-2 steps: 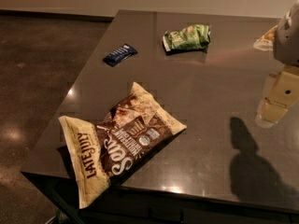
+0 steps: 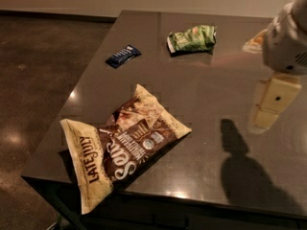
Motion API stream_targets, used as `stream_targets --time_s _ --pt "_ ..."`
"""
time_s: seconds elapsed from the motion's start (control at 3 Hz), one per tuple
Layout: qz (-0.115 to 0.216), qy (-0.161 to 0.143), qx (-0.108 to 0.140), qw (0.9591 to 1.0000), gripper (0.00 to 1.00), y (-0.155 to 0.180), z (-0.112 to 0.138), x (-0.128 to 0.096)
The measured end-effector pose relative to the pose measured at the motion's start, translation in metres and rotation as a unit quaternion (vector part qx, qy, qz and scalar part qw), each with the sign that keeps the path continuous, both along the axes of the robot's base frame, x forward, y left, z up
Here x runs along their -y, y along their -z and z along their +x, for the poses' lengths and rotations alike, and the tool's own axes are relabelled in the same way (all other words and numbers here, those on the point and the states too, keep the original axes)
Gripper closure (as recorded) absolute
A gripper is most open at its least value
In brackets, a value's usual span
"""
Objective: Move brown chip bag near rxbar blueberry
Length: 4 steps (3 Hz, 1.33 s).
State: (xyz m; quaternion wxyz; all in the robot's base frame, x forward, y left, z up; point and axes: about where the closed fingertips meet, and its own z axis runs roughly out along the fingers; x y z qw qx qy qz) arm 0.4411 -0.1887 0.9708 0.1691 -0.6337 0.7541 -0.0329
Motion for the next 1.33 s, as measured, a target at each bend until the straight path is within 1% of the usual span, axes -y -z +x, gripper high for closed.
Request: stream_targets --time_s 0.33,0.67,1.0,1.33 --pt "-0.001 -0.052 -0.005 0.9986 0.00 0.020 0.004 -0.040" --pt "-0.003 -0.098 -0.022 0.9950 0.00 0.046 0.011 -0.078" --pt "-0.011 -0.158 -0.047 0.9863 0.00 0.071 0.024 -0.128" --pt "-0.016 -0.196 -0.063 0.9784 0.00 0.086 0.031 -0.162"
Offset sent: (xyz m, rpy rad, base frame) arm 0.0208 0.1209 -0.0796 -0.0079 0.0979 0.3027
